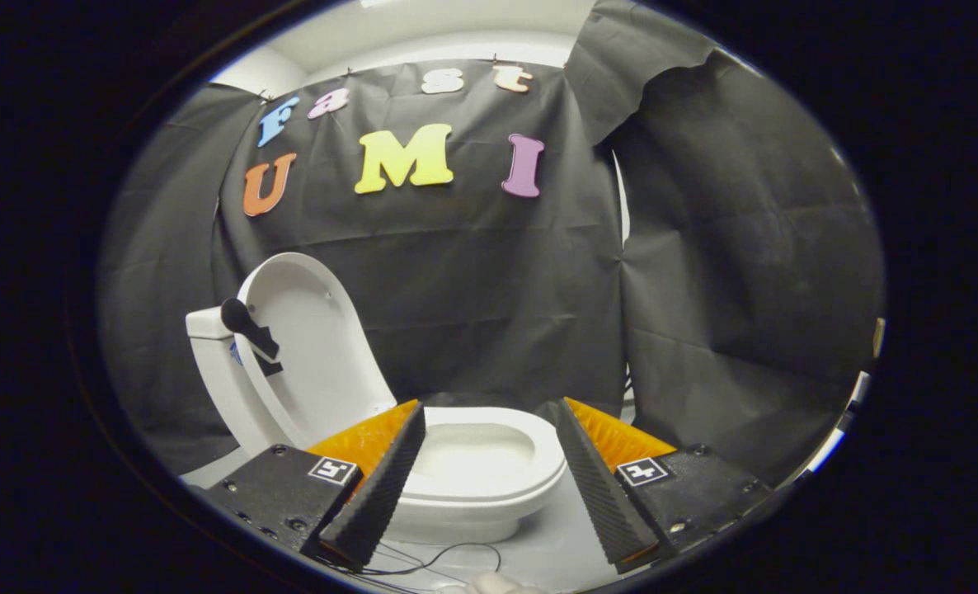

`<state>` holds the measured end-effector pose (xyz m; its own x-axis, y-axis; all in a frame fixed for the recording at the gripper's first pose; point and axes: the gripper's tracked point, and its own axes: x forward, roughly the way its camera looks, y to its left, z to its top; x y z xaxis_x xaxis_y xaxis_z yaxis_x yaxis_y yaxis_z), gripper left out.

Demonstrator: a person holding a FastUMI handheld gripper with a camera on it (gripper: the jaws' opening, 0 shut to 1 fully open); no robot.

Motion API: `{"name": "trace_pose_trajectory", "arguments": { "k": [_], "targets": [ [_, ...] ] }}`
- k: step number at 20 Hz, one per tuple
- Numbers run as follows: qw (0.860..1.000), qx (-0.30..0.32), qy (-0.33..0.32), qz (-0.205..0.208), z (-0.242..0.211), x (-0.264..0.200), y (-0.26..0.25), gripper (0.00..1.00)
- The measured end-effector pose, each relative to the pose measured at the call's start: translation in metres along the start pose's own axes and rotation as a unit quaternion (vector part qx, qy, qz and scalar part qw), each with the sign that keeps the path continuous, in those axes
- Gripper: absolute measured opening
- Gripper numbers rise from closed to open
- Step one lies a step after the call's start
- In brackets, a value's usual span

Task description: Open the toilet lid.

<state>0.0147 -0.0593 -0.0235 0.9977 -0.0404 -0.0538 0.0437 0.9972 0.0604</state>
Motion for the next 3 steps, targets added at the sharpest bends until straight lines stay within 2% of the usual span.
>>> {"name": "trace_pose_trajectory", "arguments": {
  "k": [3],
  "targets": [
    [1.000,0.004,0.004,0.000,-0.0016,0.0006,0.0000,0.99]
  ]
}}
